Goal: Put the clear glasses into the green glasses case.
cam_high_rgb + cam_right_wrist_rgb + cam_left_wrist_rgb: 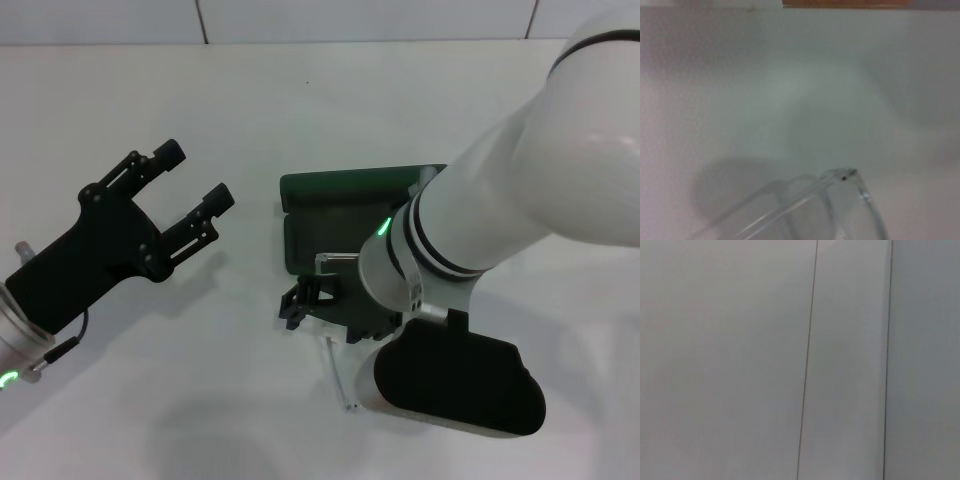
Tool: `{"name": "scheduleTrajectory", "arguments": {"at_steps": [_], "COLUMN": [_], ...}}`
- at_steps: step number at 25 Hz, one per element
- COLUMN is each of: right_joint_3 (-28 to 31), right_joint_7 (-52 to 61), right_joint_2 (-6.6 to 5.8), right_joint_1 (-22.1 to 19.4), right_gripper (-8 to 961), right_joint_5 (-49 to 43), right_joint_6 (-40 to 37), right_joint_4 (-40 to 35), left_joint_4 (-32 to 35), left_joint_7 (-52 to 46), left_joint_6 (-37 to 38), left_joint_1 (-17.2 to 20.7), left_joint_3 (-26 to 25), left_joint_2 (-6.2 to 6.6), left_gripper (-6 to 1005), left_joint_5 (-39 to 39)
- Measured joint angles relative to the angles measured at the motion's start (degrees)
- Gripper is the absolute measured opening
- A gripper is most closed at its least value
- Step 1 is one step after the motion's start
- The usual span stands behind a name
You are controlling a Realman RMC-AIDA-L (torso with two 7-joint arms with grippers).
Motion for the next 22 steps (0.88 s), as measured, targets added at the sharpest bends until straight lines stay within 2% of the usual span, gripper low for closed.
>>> {"name": "scheduleTrajectory", "arguments": {"at_steps": [6, 15, 22], "right_joint_3": [-0.70, -1.30, 0.67], "right_joint_7": [0.04, 0.08, 1.36], "right_joint_2": [0.00, 0.00, 0.00], "right_joint_1": [0.27, -0.55, -2.60], "right_gripper": [659, 466, 311], "right_joint_5": [-0.23, -0.24, -0.19], "right_joint_6": [0.19, 1.24, 1.35], "right_joint_4": [1.68, 2.38, 0.92], "left_joint_4": [0.00, 0.00, 0.08], "left_joint_7": [0.00, 0.00, -0.01], "left_joint_6": [0.08, 0.09, 0.08], "left_joint_1": [-0.07, -0.28, 0.01], "left_joint_3": [0.00, 0.00, 0.00], "left_joint_2": [-0.08, -0.09, -0.12], "left_gripper": [772, 772, 771], "left_joint_5": [-0.04, 0.06, 0.10]}}
